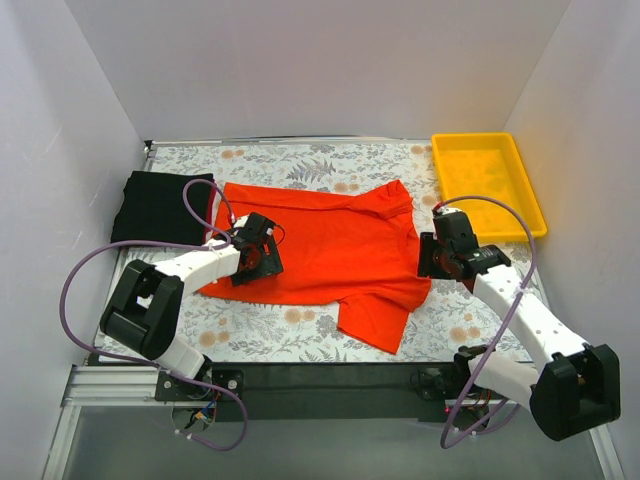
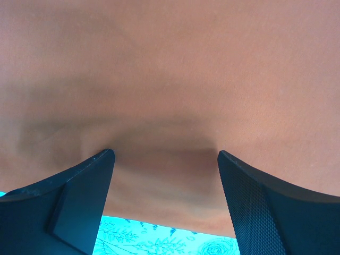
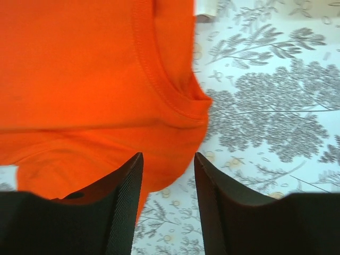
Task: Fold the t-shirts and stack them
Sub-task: Flatten the tshirt out
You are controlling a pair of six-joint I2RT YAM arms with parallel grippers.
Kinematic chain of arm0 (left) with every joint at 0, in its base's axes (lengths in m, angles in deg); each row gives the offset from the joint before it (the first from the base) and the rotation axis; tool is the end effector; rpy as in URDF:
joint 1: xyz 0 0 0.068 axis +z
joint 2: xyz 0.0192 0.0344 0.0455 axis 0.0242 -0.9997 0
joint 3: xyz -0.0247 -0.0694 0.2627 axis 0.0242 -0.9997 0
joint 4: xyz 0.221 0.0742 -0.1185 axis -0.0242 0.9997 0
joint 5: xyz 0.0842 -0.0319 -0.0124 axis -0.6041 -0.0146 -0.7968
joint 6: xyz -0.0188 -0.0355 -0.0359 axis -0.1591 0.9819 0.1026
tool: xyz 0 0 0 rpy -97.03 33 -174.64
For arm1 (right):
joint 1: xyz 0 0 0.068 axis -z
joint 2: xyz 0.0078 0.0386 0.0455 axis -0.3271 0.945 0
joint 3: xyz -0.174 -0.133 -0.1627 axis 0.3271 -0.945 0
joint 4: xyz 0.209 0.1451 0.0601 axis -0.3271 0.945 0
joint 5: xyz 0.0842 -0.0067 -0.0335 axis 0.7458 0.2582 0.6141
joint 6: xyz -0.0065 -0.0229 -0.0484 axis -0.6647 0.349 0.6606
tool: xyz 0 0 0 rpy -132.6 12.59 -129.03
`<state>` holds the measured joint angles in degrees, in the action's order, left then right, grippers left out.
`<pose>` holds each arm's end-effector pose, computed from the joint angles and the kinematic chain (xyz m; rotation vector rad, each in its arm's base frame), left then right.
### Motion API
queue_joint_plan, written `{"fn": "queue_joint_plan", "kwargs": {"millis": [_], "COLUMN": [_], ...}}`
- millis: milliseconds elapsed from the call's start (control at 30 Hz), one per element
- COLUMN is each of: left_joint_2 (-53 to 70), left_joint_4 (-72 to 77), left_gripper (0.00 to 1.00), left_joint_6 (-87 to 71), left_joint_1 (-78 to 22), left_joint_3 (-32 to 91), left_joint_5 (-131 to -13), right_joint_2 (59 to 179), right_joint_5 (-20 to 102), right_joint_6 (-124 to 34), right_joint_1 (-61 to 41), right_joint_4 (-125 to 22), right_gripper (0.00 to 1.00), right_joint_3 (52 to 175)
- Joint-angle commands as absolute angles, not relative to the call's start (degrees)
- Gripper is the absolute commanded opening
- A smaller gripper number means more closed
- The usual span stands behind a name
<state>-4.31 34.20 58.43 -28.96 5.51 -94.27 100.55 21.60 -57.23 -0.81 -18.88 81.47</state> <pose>0.2482 -0.1198 0.1616 -1.2279 2.4440 -0.1791 0.2054 0.0668 0.2383 0.0704 2.4575 0.0461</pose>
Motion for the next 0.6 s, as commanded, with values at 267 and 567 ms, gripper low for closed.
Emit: {"fn": "queue_joint_plan", "kwargs": {"millis": [267, 567], "left_joint_2": [-4.16, 3.58], "left_joint_4": [35.27, 30.71], "left_gripper": [0.73, 0.79], "left_joint_6": [57.67, 54.16], "left_joint_1": [-27.75, -27.31], "left_joint_3": [5.49, 5.14], "left_joint_5": [-94.81, -91.48], "right_joint_2": [105.88, 112.65], "right_joint_5": [46.35, 45.48], "right_joint_6": [-55.41, -55.85], "right_joint_1": [-11.64, -22.55], "right_joint_4": [-25.77, -25.77], "right_gripper": [0.34, 0.34], "right_joint_3": [79.51, 76.70]}}
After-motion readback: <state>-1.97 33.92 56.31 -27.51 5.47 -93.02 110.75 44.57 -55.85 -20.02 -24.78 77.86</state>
